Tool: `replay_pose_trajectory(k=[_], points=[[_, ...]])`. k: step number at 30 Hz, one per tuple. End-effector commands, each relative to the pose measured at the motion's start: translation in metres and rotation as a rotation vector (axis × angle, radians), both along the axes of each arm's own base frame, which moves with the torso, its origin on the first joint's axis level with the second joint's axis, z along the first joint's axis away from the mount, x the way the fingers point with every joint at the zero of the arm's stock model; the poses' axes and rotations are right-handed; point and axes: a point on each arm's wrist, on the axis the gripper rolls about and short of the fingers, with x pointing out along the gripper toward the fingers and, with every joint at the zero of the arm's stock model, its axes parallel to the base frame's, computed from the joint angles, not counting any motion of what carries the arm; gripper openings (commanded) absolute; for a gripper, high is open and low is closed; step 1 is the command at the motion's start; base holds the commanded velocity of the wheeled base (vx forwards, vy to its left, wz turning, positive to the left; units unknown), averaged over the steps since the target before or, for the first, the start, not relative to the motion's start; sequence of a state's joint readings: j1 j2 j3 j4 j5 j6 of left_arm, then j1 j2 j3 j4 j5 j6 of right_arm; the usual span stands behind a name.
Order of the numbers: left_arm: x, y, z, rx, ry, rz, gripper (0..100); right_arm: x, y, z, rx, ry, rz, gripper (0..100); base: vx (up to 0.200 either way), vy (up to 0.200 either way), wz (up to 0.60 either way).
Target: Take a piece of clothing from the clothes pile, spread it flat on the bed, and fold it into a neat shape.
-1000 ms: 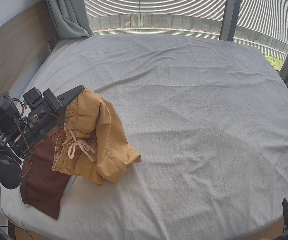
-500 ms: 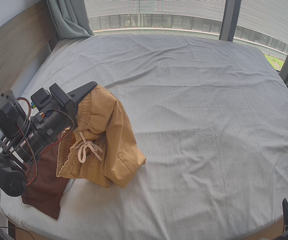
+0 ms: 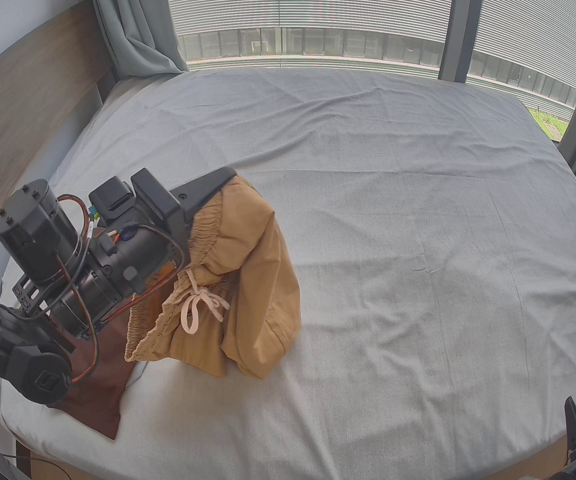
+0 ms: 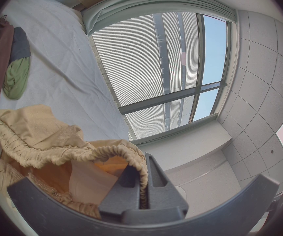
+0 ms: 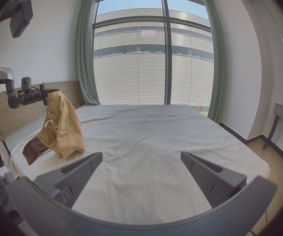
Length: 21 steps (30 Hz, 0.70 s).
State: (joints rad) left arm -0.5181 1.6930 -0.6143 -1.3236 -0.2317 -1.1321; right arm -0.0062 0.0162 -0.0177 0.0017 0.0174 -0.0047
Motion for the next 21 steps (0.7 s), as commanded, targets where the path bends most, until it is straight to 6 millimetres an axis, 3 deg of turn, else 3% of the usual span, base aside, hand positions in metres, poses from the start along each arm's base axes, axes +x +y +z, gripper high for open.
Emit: replay_pose_trajectory(k=[1,9,21], points=[[0.003,-0.015,-0.002,0.002,0.003,-0.040,0,0.000,0.000,-0.004,-0.001,0.004,0.001,100,0.000,0.000,0.00],[0.012,-0.042,-0.010,0.015,0.023,-0.097,0,0.000,0.000,-0.005,0.000,0.006,-0.001,100,0.000,0.000,0.00],[0.020,-0.091,-0.039,0.052,0.076,-0.197,0,0.000,0.000,-0.005,0.000,0.006,0.001,100,0.000,0.000,0.00]])
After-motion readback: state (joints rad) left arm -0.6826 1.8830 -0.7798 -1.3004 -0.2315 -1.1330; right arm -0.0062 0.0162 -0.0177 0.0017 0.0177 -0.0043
